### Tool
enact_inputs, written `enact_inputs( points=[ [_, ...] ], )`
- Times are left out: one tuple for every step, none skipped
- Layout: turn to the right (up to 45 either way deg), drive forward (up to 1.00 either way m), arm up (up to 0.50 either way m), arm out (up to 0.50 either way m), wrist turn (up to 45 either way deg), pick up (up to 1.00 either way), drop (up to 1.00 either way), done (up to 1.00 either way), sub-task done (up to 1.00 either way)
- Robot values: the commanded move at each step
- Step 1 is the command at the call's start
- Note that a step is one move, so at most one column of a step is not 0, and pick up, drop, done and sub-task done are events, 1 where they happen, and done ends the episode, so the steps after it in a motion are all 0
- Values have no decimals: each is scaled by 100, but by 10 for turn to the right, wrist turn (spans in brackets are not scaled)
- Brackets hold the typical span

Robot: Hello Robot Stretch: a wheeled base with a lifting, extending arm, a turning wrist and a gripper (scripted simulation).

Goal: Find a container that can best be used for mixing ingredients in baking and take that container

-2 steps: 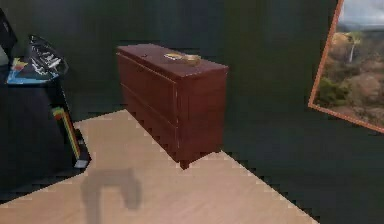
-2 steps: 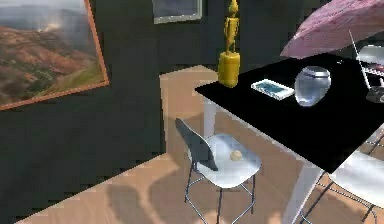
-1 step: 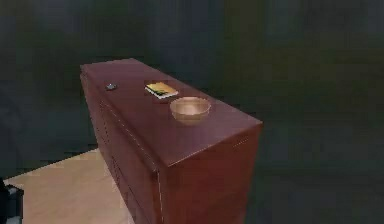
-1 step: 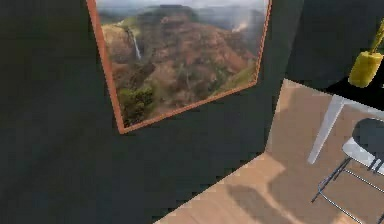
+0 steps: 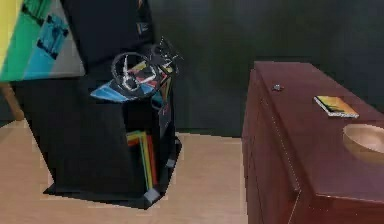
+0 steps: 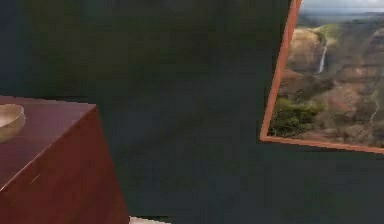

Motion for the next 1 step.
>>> enact_inputs(
  points=[
    [-390, 0, 0, 0, 0, 0, 0, 0, 0]
  ],
)
